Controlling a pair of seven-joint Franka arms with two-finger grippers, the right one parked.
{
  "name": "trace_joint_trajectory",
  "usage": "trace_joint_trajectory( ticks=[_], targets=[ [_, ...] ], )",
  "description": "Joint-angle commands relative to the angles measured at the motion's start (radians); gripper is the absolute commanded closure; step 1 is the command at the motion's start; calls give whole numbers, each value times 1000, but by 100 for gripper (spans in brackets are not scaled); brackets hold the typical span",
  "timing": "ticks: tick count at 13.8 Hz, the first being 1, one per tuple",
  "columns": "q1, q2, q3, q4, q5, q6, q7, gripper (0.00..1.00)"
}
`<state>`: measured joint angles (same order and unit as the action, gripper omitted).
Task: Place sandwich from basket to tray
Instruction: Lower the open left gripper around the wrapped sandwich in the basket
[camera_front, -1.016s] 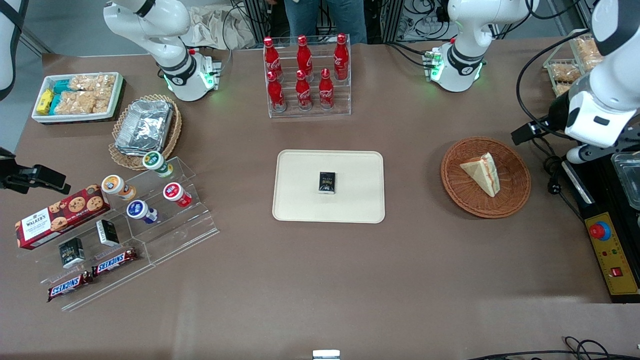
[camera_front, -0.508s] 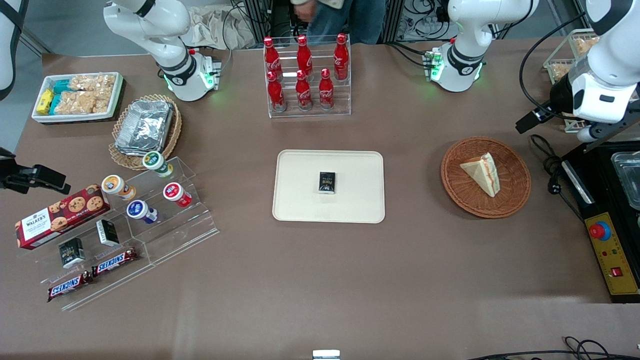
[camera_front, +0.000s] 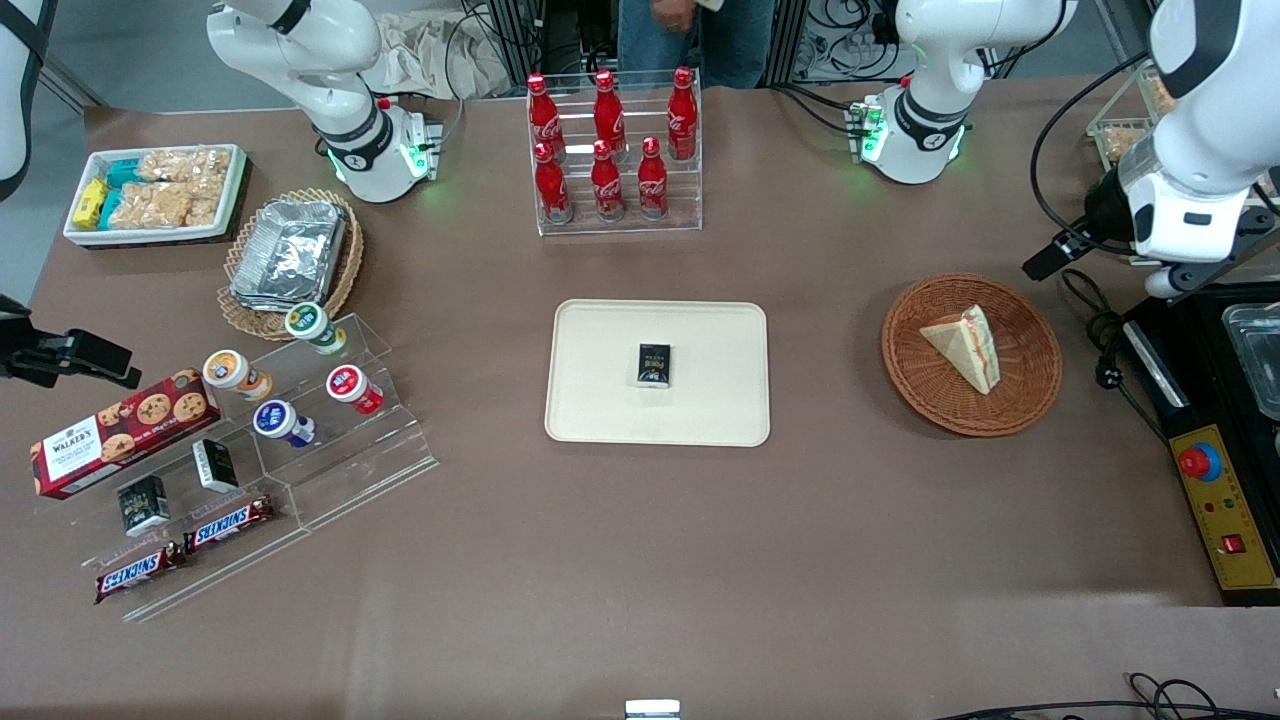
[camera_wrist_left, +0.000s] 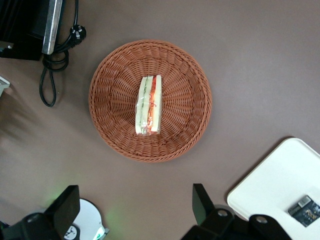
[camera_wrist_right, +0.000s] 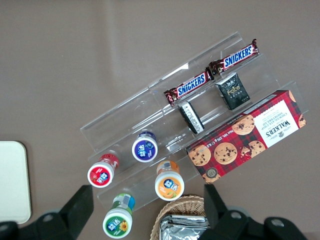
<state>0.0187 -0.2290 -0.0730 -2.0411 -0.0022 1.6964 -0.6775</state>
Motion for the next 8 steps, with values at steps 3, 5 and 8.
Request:
trace_joint_trajectory(
  ticks=[3,5,8],
  targets=[
    [10,-23,-13,-178,14,182,-60,0],
    [7,-4,-16,-223,56,227,-73,0],
    [1,14,-17,-321,64,333,-73,0]
  ],
)
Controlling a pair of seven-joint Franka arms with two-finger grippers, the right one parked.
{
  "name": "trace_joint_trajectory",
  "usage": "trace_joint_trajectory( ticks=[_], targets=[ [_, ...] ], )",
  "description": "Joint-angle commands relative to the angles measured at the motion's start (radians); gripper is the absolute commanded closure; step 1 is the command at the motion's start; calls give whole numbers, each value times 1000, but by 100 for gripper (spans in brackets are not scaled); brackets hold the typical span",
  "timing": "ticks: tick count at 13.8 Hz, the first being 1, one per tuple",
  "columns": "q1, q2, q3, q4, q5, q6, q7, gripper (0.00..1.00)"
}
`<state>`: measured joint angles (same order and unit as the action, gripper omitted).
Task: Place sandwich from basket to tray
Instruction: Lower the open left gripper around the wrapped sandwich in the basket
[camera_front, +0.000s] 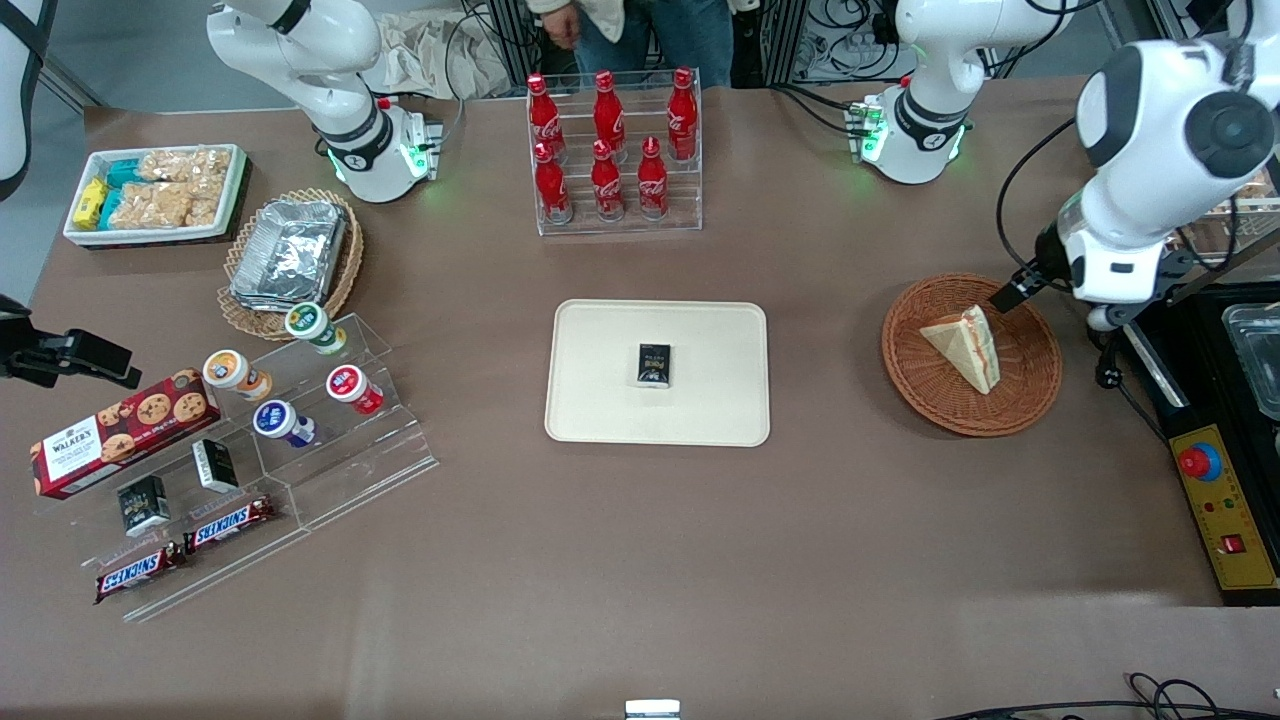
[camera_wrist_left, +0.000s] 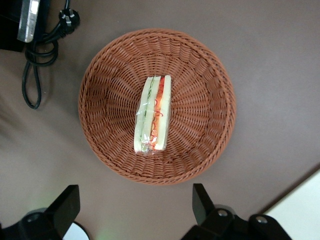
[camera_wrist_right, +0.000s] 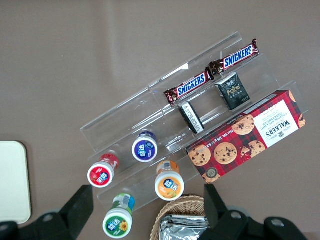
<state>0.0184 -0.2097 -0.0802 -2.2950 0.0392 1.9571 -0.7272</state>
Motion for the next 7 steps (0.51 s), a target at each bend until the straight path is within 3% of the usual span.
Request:
trace_joint_trajectory(
  ticks=[1,7],
  targets=[
    [0,-2,-10,-104,22,121,-23,0],
    [2,104,-10,-176,22,294,-24,0]
  ],
)
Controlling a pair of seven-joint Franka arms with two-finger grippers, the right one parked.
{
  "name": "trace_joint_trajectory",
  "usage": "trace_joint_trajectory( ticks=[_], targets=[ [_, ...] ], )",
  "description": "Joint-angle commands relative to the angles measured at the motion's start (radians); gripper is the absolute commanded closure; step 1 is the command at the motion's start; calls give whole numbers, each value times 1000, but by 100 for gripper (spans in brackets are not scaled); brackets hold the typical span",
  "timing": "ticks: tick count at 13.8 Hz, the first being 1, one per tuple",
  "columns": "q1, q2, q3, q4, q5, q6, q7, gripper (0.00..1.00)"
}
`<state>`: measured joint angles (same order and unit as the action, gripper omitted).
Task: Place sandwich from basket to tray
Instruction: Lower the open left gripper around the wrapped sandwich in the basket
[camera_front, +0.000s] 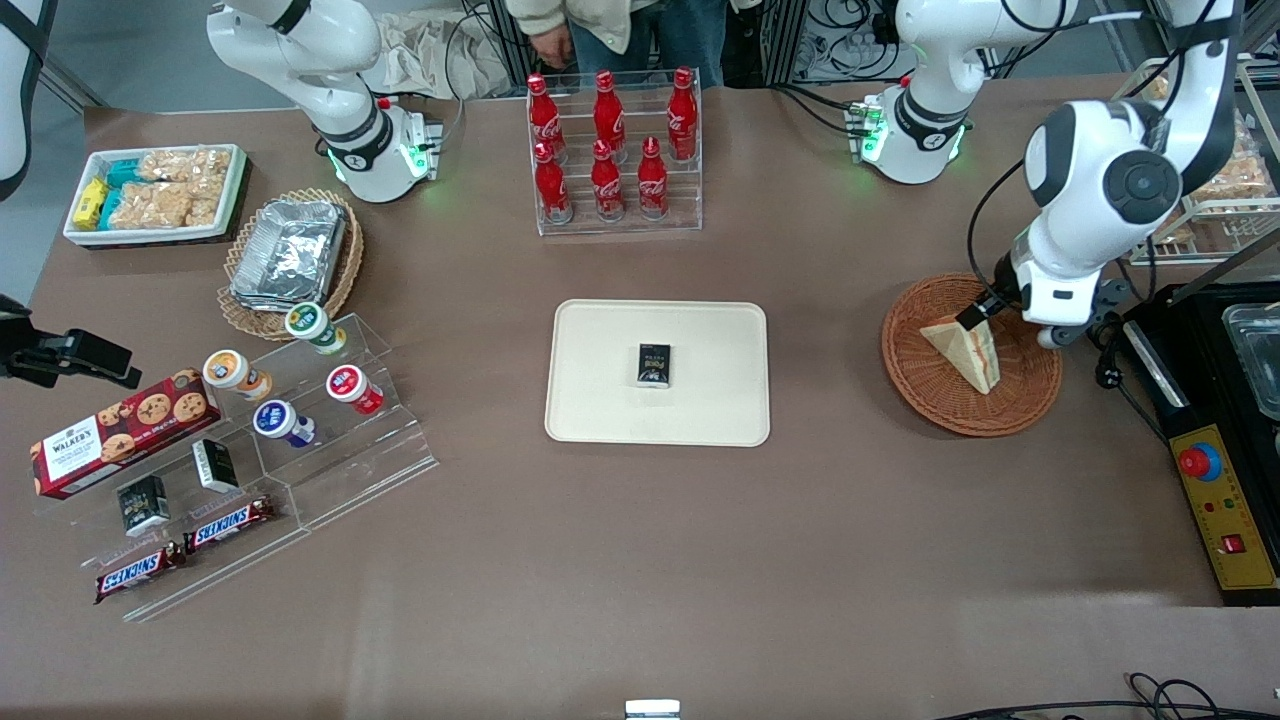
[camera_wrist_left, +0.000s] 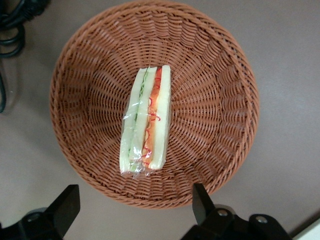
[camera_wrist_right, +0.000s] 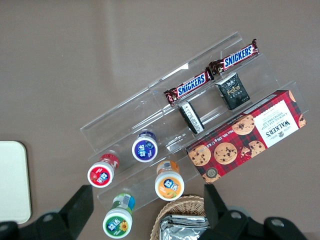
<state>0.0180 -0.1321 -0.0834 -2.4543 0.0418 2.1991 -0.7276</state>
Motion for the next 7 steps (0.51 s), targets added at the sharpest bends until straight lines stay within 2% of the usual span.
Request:
trace_joint_trajectory(
  ticks=[1,7],
  targets=[
    [2,37,-7,-34,20,89,-24,0],
    [7,83,-6,-89,20,192,-24,0]
  ],
)
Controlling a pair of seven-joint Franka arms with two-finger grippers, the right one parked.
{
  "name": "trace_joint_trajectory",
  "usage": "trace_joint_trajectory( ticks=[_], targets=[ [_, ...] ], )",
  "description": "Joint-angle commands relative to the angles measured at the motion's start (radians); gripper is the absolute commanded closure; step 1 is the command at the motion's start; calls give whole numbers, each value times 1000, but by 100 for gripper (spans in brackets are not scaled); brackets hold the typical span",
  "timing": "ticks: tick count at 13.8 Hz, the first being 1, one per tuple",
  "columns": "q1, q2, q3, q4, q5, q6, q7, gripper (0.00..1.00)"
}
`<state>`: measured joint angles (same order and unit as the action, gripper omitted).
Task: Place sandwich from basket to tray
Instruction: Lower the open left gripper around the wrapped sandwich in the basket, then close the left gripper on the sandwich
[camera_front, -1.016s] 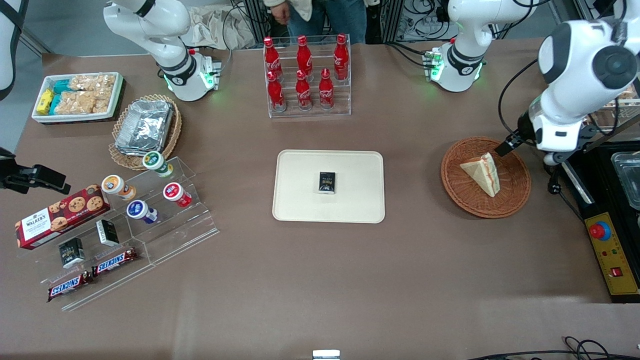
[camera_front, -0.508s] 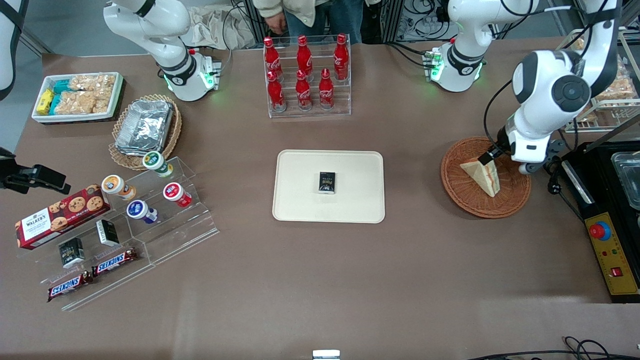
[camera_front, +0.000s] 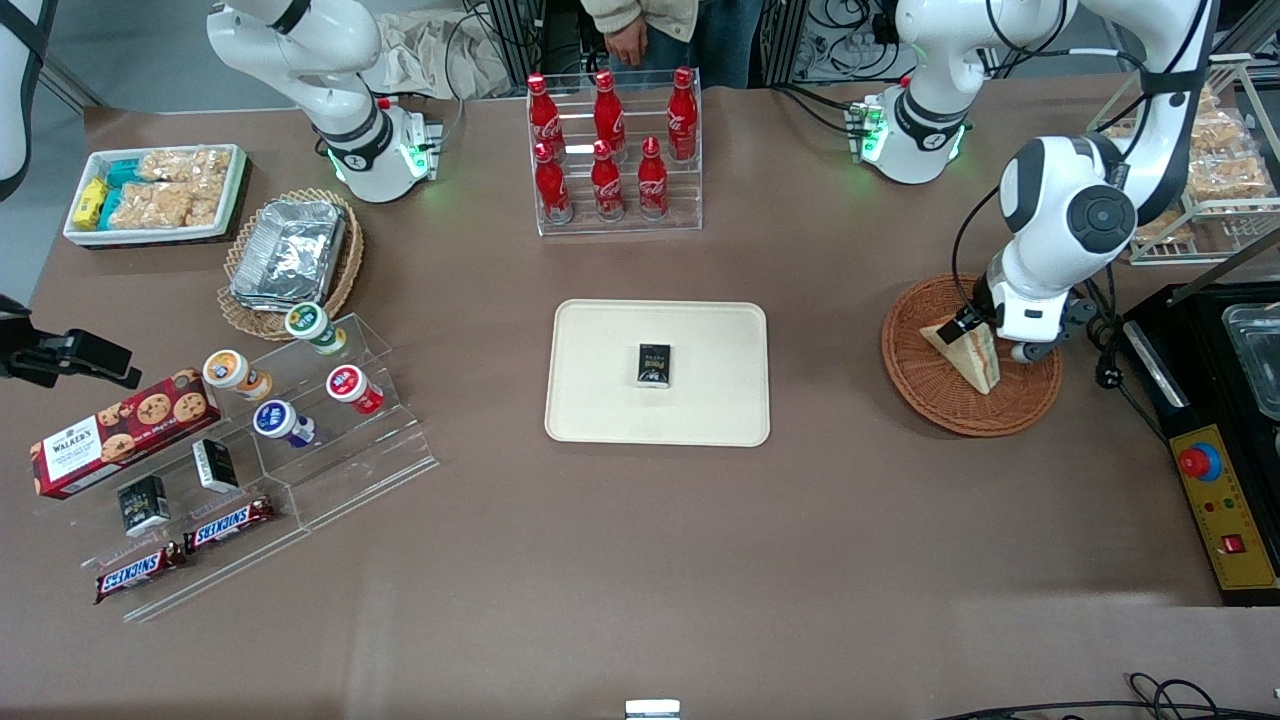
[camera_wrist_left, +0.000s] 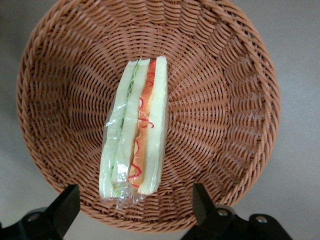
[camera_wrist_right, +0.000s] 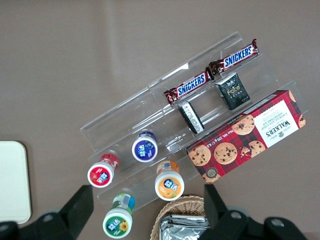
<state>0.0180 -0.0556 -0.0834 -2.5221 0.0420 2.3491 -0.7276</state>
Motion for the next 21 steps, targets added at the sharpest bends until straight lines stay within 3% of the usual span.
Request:
trace_joint_trajectory(
  ticks=[1,9,11,12,13,15,16,21],
  targets=[
    [7,16,-6,-26,19,61,-24,0],
    [11,66,-1,-50,19,150,-19,0],
    [13,80,1,-50,19,165,-19,5],
    [23,85,1,-50,19,171,-16,11],
    [42,85,1,-52,21,182,-7,30],
    [48,89,1,-61,21,202,1,72],
    [48,94,1,-60,21,202,1,100],
    [39,71,-2,-55,47,171,1,100]
  ],
)
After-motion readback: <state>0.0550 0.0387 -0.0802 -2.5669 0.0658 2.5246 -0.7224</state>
